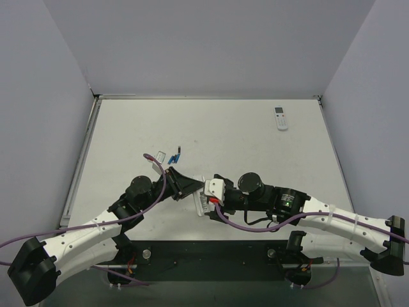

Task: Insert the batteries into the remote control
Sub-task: Remove the battery cover from the remote control.

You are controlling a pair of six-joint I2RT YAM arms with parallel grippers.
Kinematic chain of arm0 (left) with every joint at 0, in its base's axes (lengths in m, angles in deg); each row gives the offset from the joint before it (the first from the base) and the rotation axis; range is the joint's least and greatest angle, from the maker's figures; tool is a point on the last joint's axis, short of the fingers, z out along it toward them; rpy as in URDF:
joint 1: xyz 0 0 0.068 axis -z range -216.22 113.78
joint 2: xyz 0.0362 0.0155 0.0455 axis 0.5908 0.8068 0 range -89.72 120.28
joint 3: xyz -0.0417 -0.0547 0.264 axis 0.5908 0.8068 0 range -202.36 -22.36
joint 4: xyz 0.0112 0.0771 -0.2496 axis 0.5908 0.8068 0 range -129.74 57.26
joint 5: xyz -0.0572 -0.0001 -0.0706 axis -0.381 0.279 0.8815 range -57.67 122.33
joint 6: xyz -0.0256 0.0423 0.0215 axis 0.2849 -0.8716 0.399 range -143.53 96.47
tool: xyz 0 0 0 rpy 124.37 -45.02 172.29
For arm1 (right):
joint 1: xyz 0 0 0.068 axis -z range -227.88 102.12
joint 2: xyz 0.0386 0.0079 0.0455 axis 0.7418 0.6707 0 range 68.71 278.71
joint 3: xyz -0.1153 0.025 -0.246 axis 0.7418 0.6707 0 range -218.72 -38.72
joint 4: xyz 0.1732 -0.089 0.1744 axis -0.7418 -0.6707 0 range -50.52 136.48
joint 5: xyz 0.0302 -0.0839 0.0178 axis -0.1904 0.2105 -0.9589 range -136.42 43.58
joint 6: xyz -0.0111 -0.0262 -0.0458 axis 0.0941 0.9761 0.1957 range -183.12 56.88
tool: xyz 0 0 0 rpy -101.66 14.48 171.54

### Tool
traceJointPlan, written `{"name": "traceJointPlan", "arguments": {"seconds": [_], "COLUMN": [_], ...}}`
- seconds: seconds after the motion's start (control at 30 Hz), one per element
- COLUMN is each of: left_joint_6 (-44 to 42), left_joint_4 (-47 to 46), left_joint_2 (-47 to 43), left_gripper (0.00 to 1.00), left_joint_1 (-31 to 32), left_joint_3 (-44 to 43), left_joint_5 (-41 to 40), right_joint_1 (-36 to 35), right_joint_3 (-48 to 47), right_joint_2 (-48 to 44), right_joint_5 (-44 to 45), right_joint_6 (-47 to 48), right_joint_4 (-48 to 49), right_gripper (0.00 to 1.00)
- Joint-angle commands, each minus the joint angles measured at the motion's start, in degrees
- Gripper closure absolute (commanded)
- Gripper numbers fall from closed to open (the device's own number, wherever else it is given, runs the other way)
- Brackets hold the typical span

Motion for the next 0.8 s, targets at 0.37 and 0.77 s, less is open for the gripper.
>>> {"name": "traceJointPlan", "arguments": {"seconds": [0.37, 0.77], "left_joint_6": [0.47, -0.05], "left_joint_4": [-3.56, -2.25], "left_joint_2": [-1.84, -2.63], "left_gripper": [1.00, 1.00], "left_joint_1": [0.47, 0.39], "left_joint_3": [-2.60, -2.69], "left_joint_5": [0.64, 0.38], "right_joint_1": [1.05, 1.66], "right_joint_3": [-0.58, -1.11], "right_joint_2": [1.62, 1.36], "right_joint_5": [1.90, 0.15], "right_joint_6": [-1.60, -2.21], "right_joint_4": [2.76, 2.50], "right_gripper": [0.42, 0.48]}}
